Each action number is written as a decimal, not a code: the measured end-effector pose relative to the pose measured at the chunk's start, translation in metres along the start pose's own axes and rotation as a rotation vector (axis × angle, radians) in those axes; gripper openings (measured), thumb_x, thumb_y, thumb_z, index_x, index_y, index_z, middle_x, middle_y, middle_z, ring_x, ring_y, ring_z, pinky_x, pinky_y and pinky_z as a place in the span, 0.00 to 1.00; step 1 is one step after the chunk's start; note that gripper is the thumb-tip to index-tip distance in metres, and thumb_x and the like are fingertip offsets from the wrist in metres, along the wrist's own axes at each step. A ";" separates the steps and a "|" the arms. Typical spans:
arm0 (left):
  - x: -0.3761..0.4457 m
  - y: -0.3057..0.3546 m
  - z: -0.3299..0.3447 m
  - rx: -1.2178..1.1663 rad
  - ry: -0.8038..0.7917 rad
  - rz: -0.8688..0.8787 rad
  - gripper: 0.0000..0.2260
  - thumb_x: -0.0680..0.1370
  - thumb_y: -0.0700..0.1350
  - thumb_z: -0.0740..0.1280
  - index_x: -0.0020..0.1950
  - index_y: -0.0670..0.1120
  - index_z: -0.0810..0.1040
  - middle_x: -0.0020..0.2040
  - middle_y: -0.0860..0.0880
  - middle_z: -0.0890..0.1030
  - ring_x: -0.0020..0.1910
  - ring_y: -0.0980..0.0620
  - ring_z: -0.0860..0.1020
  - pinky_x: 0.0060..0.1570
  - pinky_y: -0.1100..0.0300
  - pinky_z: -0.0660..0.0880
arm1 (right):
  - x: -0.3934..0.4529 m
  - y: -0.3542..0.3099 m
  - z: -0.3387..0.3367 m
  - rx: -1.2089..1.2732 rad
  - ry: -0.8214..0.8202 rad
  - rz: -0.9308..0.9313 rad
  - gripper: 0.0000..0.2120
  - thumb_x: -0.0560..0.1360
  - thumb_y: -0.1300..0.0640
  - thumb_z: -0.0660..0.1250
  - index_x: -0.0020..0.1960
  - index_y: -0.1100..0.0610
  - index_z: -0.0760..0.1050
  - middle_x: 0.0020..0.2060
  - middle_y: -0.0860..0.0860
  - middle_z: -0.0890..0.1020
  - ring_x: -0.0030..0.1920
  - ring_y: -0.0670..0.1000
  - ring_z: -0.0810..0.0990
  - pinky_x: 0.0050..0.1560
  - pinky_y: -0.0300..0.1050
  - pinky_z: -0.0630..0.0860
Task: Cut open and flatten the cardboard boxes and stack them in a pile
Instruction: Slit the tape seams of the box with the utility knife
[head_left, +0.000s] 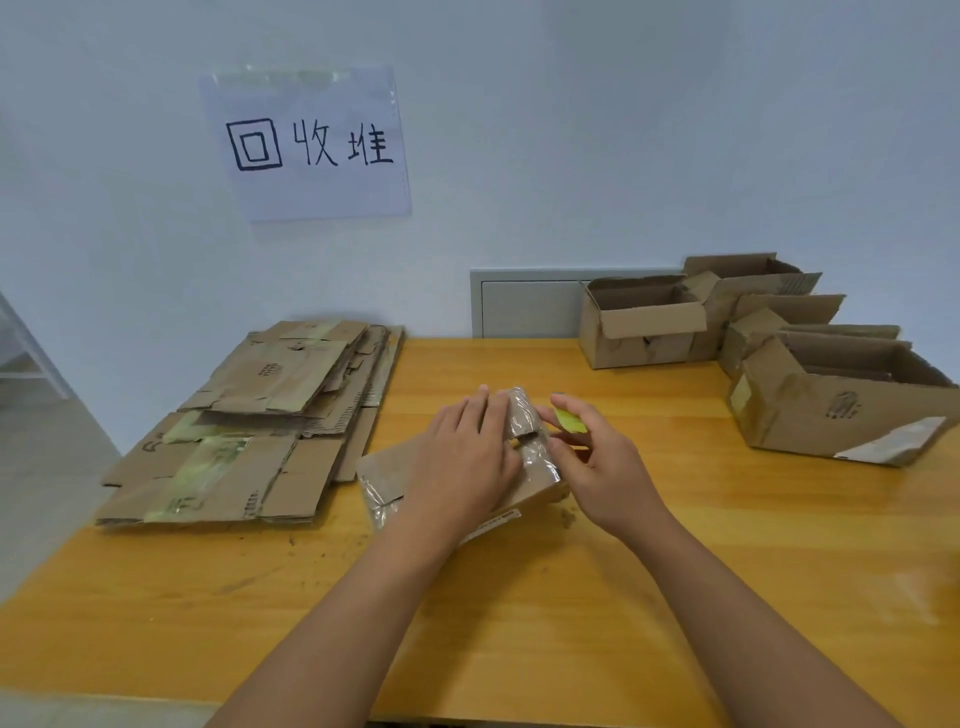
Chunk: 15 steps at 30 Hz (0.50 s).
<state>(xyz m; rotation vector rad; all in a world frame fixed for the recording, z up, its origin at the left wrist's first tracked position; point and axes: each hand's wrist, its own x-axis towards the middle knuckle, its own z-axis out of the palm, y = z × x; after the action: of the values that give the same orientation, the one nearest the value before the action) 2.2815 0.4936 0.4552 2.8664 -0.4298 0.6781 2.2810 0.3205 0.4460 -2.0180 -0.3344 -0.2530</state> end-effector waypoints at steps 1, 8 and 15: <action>-0.001 0.000 0.001 -0.009 0.009 0.011 0.25 0.77 0.50 0.53 0.69 0.39 0.74 0.66 0.37 0.77 0.62 0.40 0.78 0.61 0.45 0.76 | -0.001 0.000 0.000 0.027 0.016 0.005 0.20 0.81 0.58 0.65 0.72 0.49 0.68 0.58 0.42 0.81 0.56 0.44 0.81 0.51 0.54 0.81; -0.006 -0.010 0.002 -0.012 0.106 0.051 0.22 0.82 0.48 0.53 0.70 0.38 0.73 0.68 0.37 0.75 0.63 0.39 0.77 0.61 0.45 0.76 | -0.003 -0.004 -0.004 0.190 0.169 -0.034 0.17 0.80 0.51 0.64 0.68 0.53 0.73 0.51 0.39 0.84 0.50 0.41 0.83 0.48 0.46 0.82; -0.007 -0.005 0.011 0.031 0.164 0.087 0.20 0.83 0.46 0.54 0.69 0.38 0.73 0.67 0.36 0.75 0.61 0.36 0.77 0.58 0.43 0.76 | 0.009 -0.027 -0.028 0.490 0.371 0.107 0.08 0.82 0.57 0.63 0.52 0.55 0.81 0.27 0.50 0.75 0.27 0.45 0.71 0.29 0.38 0.70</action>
<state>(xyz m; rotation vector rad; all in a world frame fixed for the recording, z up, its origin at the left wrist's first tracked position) 2.2816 0.4977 0.4413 2.8055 -0.5264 0.9352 2.2793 0.3084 0.4834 -1.4644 -0.0438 -0.4255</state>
